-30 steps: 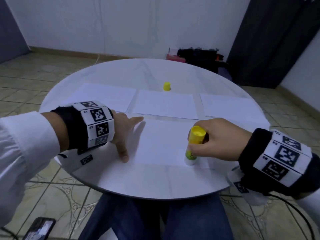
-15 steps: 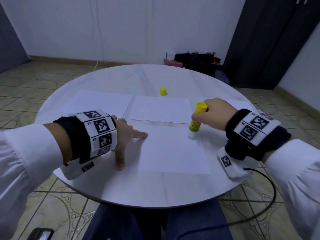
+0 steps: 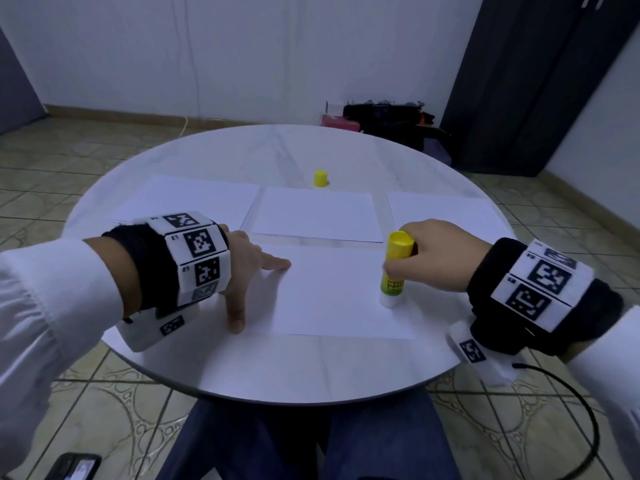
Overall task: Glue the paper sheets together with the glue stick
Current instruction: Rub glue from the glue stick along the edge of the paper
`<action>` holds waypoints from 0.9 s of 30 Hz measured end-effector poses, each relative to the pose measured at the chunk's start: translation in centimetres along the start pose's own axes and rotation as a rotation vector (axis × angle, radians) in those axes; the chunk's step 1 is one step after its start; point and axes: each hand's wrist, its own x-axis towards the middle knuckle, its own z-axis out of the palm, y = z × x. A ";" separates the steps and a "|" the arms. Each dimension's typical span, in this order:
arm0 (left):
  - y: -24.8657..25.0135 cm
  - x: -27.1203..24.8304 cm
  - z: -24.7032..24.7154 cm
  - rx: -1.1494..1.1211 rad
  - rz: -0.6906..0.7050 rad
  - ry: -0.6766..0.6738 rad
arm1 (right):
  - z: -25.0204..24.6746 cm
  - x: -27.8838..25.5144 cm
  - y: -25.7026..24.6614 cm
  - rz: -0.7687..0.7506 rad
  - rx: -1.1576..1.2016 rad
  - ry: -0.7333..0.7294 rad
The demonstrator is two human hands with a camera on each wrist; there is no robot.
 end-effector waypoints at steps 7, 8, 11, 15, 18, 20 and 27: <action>-0.3 0.1 0.1 -0.047 -0.002 -0.006 | 0.0 -2.4 -0.3 -0.040 0.008 -0.084; -0.3 0.0 0.1 -0.051 0.001 -0.005 | -0.2 -2.6 -0.1 -0.047 0.062 -0.099; -0.1 -0.4 0.0 -0.049 -0.001 0.000 | -1.1 -2.5 1.1 -0.036 0.473 -0.049; 0.0 -0.9 -0.1 -0.030 -0.002 0.004 | -0.6 0.1 4.4 0.136 0.744 0.049; -0.1 -0.7 0.0 -0.009 0.016 0.025 | 0.3 2.2 6.1 0.263 0.631 0.067; -0.5 -0.5 0.1 -0.020 0.027 0.030 | 0.4 3.3 6.9 0.307 0.605 0.085; -0.8 -0.5 -0.2 -0.063 0.044 -0.019 | 0.4 5.6 7.7 0.456 0.687 0.101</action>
